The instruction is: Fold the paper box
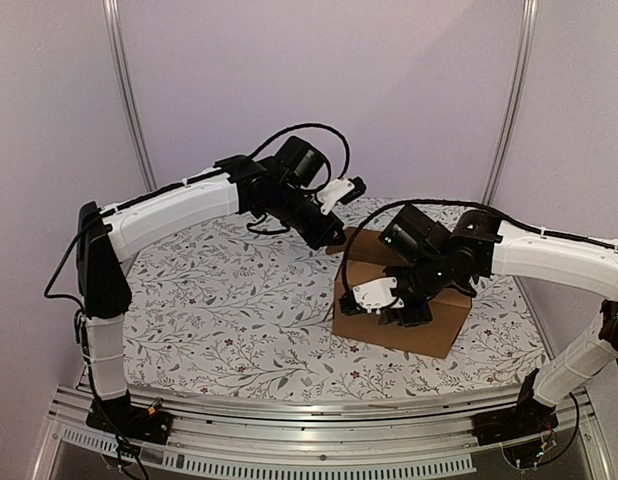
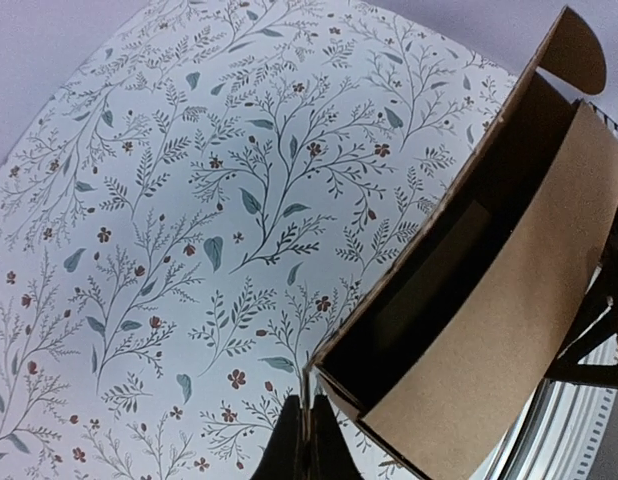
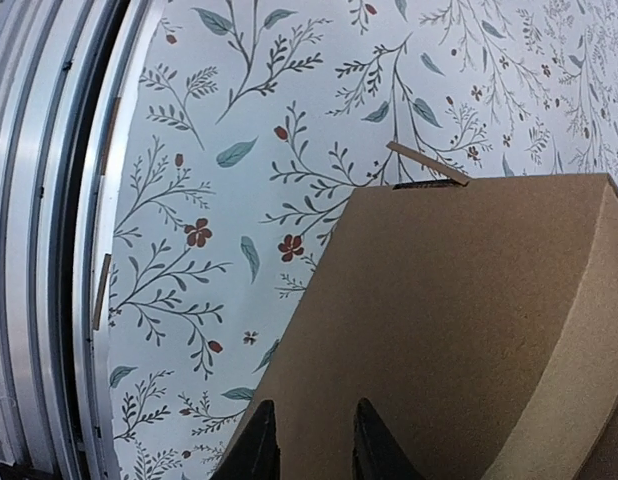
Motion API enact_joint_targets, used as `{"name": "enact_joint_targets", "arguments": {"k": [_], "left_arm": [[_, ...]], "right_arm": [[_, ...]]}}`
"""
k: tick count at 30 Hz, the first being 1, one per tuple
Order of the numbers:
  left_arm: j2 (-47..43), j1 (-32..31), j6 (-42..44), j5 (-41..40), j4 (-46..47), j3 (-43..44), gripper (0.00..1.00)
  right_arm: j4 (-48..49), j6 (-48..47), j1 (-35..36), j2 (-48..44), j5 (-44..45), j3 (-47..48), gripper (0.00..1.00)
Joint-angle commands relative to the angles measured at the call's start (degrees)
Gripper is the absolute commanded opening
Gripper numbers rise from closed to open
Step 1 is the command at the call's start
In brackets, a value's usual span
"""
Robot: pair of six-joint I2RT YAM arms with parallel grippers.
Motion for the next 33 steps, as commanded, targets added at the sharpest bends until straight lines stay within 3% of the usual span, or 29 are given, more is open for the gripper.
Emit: {"name": "enact_joint_targets", "arguments": {"k": [1,10,16,33], "left_arm": [[-2.42,-2.04,0.82,0.36,0.08,-1.65,0.00],[-2.37,-3.35,1.35,-0.02,-0.12,-2.39,0.00],[-2.19,-3.35,1.70,-1.19,0.00,-2.18,0.00],[-1.32,-3.35,1.90,-1.76,0.61,-2.10,0.00]], "right_arm": [[4.30,4.62,-3.46,2.14,5.49,2.95,0.25],[6.80,7.67,-7.60,4.26,4.77,3.83,0.25],[4.76,6.92,-7.63,3.10,-1.74,3.42,0.29],[-9.73,2.85,-10.85,-11.98,-9.09,6.28,0.53]]}}
